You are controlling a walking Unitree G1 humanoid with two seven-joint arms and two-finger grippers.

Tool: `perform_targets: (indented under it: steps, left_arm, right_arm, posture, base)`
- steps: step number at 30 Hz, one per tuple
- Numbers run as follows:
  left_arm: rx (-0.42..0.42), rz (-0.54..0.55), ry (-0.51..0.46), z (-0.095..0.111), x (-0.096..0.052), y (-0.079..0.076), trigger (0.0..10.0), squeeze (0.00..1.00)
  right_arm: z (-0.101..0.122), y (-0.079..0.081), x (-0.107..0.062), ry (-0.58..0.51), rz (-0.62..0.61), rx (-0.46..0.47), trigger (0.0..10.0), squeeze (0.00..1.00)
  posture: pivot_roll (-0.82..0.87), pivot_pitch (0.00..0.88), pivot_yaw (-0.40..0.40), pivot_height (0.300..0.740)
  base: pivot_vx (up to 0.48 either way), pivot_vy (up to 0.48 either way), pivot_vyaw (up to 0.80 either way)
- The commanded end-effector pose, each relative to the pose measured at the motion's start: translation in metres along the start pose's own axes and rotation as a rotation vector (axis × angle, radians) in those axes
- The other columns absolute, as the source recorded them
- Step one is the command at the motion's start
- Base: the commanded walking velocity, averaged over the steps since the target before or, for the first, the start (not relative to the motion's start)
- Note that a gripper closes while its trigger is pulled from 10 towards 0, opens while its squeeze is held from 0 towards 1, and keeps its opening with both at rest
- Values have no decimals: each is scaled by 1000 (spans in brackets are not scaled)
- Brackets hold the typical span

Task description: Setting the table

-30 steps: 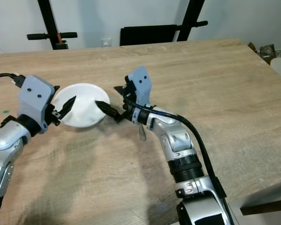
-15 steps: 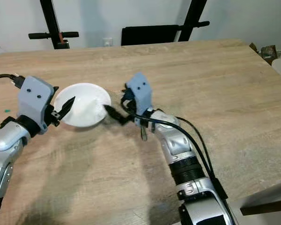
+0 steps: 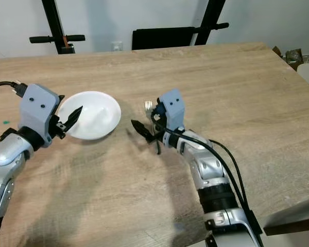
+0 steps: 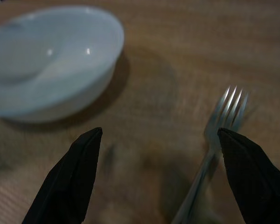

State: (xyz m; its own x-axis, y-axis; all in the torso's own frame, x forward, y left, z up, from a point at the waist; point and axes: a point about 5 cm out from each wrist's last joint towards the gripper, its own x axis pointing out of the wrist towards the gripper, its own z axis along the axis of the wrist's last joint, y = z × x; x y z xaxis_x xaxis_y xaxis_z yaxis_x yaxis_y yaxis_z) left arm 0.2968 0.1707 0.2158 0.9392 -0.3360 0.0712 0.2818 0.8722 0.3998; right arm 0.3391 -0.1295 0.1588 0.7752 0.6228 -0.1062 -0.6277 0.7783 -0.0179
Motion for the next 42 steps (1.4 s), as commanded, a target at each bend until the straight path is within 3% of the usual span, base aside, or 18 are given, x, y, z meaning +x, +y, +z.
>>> perform_targets:
  steps: [1, 4, 9, 16, 29, 30, 31, 32, 42]
  left_arm:
    - [-3, -32, 8, 0, -1, -5, 10000, 0]
    - [-54, -139, 25, -1, -4, -12, 10000, 0]
    - [-67, -305, 52, -2, -15, -21, 10000, 0]
    - [-55, -505, 107, -2, -37, -18, 10000, 0]
    - [-89, -562, 113, 0, -42, -27, 10000, 0]
    - [-90, -559, 112, 0, -41, -27, 10000, 0]
    - [-93, -554, 110, 1, -41, -27, 10000, 0]
    - [-94, -553, 109, 1, -41, -27, 10000, 0]
    - [-98, -543, 114, 1, -40, -26, 10000, 0]
  right_arm:
    - [-7, -2, -3, 33, -10, -4, 10000, 0]
    - [-13, -1, -3, 62, -18, 4, 10000, 0]
    - [-16, 2, -1, 80, -15, 13, 10000, 0]
    - [-20, 7, 5, 89, 3, 20, 10000, 0]
    - [-34, 11, 8, 161, 17, 32, 10000, 0]
    - [-39, 12, 7, 187, 22, 40, 9412, 0]
    - [-46, 12, 7, 227, 27, 48, 824, 0]
    - [-48, 13, 7, 235, 31, 53, 0, 0]
    - [-48, 13, 7, 232, 44, 63, 0, 0]
  posture:
    - [-103, 111, 0, 740]
    - [-102, 109, 3, 740]
    - [-98, 109, 4, 740]
    - [-83, 108, 9, 740]
    - [-75, 103, 7, 740]
    - [-75, 101, 7, 740]
    - [-74, 101, 8, 740]
    - [-74, 101, 8, 740]
    - [-75, 101, 8, 740]
  base:
    - [0, 0, 0]
    - [0, 0, 0]
    - [0, 0, 0]
    - [0, 0, 0]
    - [0, 0, 0]
    - [0, 0, 0]
    - [0, 0, 0]
    - [0, 0, 0]
    - [0, 0, 0]
